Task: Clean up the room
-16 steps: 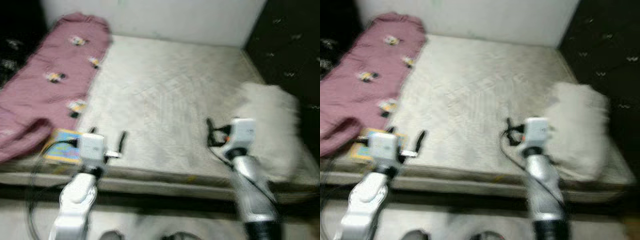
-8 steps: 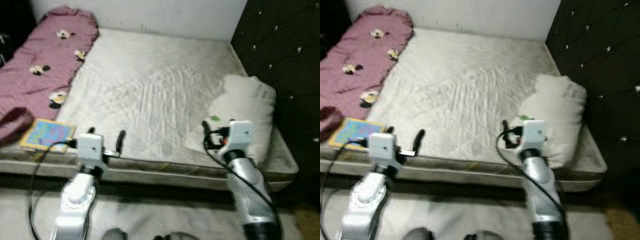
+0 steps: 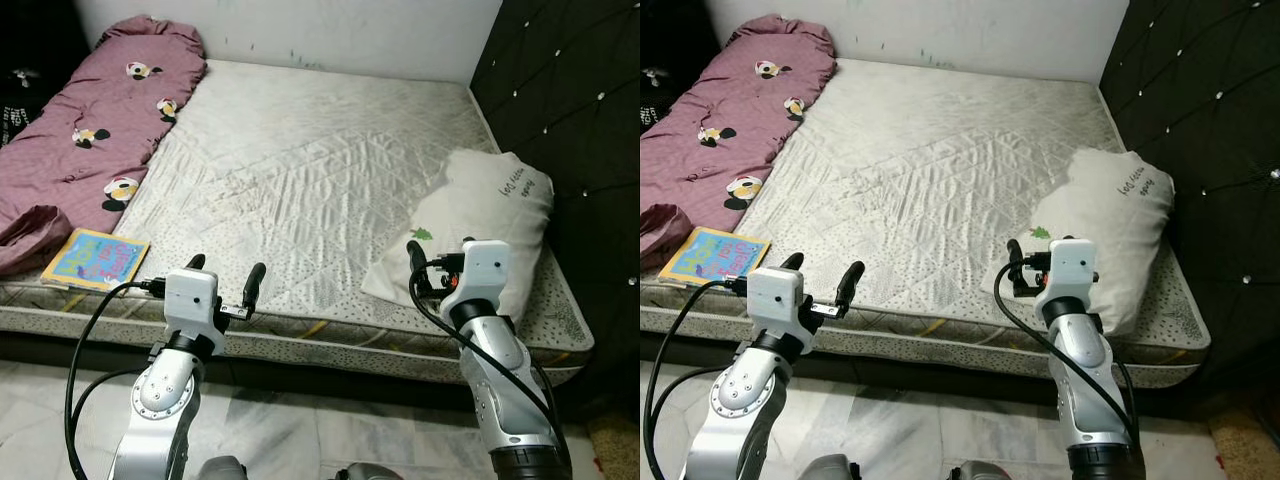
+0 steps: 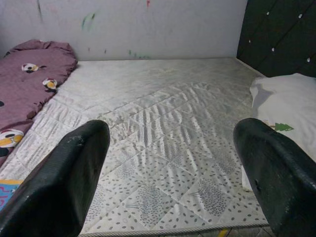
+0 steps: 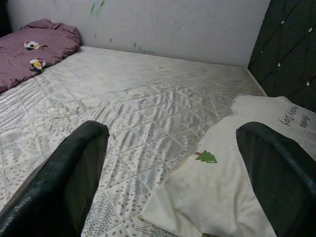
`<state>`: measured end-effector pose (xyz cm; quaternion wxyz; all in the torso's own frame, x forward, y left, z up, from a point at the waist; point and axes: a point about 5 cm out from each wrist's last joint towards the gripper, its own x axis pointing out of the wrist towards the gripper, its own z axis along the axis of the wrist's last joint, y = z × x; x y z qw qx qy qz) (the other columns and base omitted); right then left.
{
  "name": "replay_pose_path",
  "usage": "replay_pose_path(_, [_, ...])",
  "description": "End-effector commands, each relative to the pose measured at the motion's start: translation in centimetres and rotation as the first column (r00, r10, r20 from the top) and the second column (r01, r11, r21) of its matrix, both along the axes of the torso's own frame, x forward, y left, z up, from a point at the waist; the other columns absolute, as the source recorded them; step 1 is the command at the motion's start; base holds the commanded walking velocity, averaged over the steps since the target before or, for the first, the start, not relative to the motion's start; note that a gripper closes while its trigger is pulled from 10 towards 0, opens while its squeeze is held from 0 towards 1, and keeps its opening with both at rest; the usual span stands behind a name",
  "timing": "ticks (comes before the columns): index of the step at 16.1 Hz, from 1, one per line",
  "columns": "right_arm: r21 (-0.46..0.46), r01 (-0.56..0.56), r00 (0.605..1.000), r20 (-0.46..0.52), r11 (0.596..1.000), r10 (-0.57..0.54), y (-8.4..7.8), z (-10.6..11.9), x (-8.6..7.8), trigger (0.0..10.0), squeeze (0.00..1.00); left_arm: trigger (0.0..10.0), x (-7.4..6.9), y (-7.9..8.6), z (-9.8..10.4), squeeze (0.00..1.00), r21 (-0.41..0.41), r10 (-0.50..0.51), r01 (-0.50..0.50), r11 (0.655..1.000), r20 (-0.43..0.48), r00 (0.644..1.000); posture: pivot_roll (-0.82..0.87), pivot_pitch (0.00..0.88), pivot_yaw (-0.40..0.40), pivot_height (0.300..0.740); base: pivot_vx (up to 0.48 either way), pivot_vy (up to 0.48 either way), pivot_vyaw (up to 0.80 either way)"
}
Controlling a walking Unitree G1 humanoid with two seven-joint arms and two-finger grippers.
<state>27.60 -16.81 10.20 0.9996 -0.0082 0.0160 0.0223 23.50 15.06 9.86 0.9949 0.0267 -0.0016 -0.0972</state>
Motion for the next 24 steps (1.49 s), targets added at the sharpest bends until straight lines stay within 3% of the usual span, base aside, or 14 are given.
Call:
replay_pose_path(1, [-0.002,-0.008,1.000,0.018,1.000,0.008,0.2,0.6,0.1,10.0,0.00,10.0,-0.1,0.2,0.5,0.00,0.001,-0.009,0.009,1.000,0.025,1.000,-0.01,0.043,-0.080,0.740,0.300,0.000,0.00])
replay_pose_path(14, [-0.020,0.043,0.999,0.004,0.999,-0.043,-1.1,0.1,-1.1,10.0,0.00,10.0,0.5,0.1,0.5,0.00,0.002,-0.036,0.036,0.999,0.019,0.999,-0.04,0.035,-0.048,0.740,0.296,0.000,0.00])
replay_pose_path(16, [-0.024,0.083,0.997,-0.002,0.996,-0.083,-1.8,-0.1,-1.9,10.0,0.00,10.0,0.6,0.0,0.0,0.00,0.002,-0.033,0.033,0.999,0.004,0.999,-0.07,0.025,-0.016,0.740,0.000,0.000,0.00])
replay_pose_path(19, [-0.038,0.144,0.989,-0.014,0.989,-0.145,-2.7,-0.7,-2.8,10.0,0.00,10.0,1.9,-0.6,0.1,0.00,-0.022,-0.016,0.016,1.000,0.008,1.000,-0.10,0.000,-0.003,0.740,0.000,0.000,-0.43])
replay_pose_path(21, [-0.064,0.152,0.988,-0.026,0.986,-0.154,-3.0,-1.3,-3.3,10.0,0.00,10.0,3.2,-1.1,0.6,0.00,0.009,-0.023,0.023,1.000,0.030,0.999,-0.10,0.000,-0.019,0.740,0.000,0.000,-0.80])
replay_pose_path(24, [-0.060,0.136,0.990,-0.030,0.989,-0.138,-2.4,-1.3,-3.5,10.0,0.00,10.0,3.5,-0.4,0.8,0.00,0.022,-0.020,0.020,1.000,0.029,0.999,-0.10,0.000,-0.003,0.740,0.000,0.000,0.00])
